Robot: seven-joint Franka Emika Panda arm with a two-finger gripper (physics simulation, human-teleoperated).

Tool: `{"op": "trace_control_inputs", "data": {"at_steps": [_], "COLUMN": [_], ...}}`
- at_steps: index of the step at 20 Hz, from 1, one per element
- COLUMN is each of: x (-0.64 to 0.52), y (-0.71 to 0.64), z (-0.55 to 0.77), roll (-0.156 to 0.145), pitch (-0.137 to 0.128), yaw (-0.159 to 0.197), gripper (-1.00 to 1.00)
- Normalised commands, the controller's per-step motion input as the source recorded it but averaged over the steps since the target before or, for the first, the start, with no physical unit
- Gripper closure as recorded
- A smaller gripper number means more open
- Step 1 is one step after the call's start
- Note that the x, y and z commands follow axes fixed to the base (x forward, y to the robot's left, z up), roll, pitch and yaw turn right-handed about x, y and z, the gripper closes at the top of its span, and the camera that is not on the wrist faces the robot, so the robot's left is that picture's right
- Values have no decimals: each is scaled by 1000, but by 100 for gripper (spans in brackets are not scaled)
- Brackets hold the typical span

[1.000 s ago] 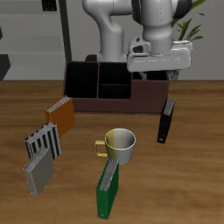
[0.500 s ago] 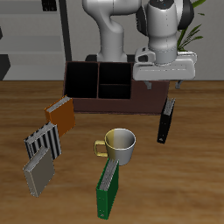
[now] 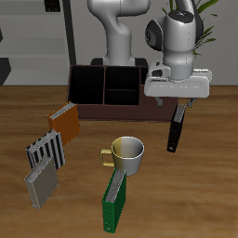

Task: Place the black book into the back desk caddy's front compartment

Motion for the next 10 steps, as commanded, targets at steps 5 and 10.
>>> {"op": "trace_control_inputs", "data": {"at_steps": [5,10], "x": [-38,42], "y": [67,16], "z": [-202,-172], "roll": [-6,-6], "pitch": [17,28], "yaw": [0,-11], "gripper": [-100,-100]}}
